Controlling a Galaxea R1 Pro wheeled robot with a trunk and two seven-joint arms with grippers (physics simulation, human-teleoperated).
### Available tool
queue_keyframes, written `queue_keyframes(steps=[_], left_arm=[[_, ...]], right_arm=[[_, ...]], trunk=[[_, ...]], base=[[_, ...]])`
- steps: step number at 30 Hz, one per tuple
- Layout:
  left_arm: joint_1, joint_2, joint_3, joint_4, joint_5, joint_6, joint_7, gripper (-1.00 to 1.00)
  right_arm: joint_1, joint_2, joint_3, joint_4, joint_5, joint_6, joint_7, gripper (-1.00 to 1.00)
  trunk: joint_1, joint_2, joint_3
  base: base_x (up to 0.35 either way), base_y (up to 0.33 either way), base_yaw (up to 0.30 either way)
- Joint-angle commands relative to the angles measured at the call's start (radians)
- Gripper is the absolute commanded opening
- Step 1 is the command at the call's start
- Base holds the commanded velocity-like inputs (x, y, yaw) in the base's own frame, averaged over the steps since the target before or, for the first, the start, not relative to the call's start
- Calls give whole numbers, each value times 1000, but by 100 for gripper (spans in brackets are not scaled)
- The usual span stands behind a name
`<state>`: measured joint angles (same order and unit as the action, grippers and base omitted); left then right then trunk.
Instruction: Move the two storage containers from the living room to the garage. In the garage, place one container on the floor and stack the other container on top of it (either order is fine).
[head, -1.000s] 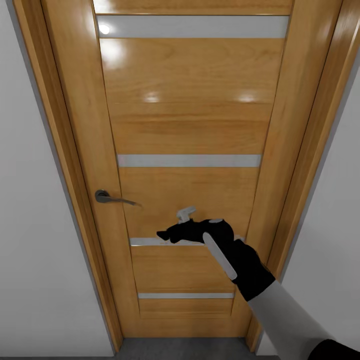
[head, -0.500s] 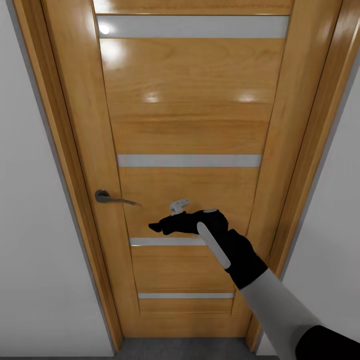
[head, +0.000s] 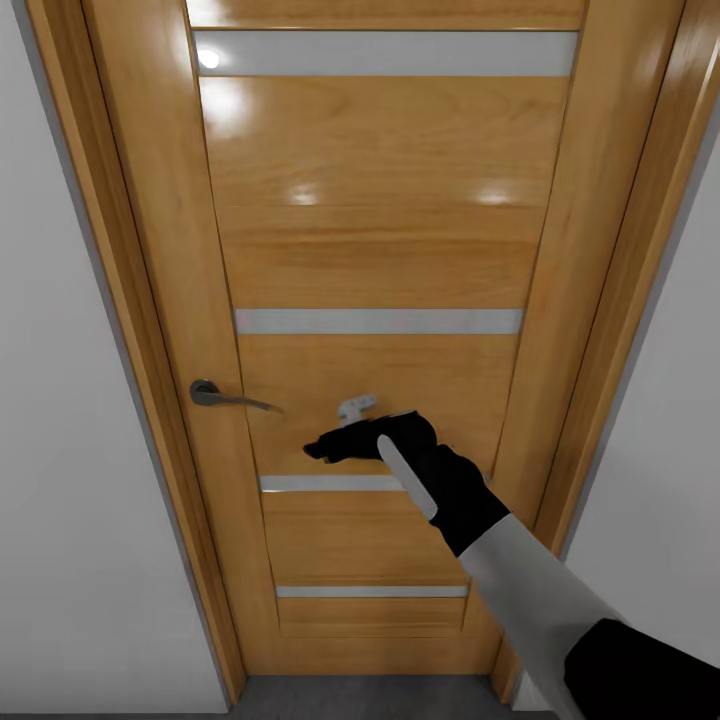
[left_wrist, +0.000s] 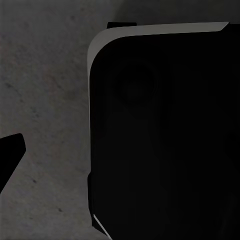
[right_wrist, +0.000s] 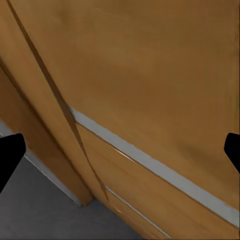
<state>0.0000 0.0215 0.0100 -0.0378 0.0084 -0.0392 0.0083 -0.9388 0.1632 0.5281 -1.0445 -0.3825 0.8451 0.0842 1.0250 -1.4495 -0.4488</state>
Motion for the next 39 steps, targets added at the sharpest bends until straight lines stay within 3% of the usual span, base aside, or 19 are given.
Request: queue_keyframes(steps=[1, 3, 4, 15, 27, 33, 39], left_arm=[[0, 0, 1, -1, 1, -2, 1, 100], [0, 0, 1, -1, 1, -2, 1, 100], [0, 0, 1, -1, 1, -2, 1, 100], [0, 0, 1, -1, 1, -2, 1, 100], [0, 0, 1, -1, 1, -2, 1, 100], [0, 0, 1, -1, 1, -2, 1, 100], [0, 0, 1, -1, 1, -2, 1, 100]], right_arm=[[-1, 11, 0, 1, 27, 5, -21, 100], [-1, 11, 1, 3, 55, 6, -61, 100], [0, 11, 3, 4, 96, 7, -115, 100], [-1, 11, 6, 66, 163, 0, -275, 100], [-6, 11, 7, 102, 184, -15, -287, 100], [-95, 11, 6, 307, 208, -102, -288, 100], [-110, 11, 6, 328, 214, -116, -287, 100]], trunk=[[0, -1, -1], [0, -1, -1], [0, -1, -1], [0, -1, -1], [0, -1, -1], [0, -1, -1], [0, -1, -1]], base=[[0, 0, 0], [0, 0, 0], [0, 0, 0], [0, 0, 0], [0, 0, 0], [0, 0, 0], [0, 0, 0]])
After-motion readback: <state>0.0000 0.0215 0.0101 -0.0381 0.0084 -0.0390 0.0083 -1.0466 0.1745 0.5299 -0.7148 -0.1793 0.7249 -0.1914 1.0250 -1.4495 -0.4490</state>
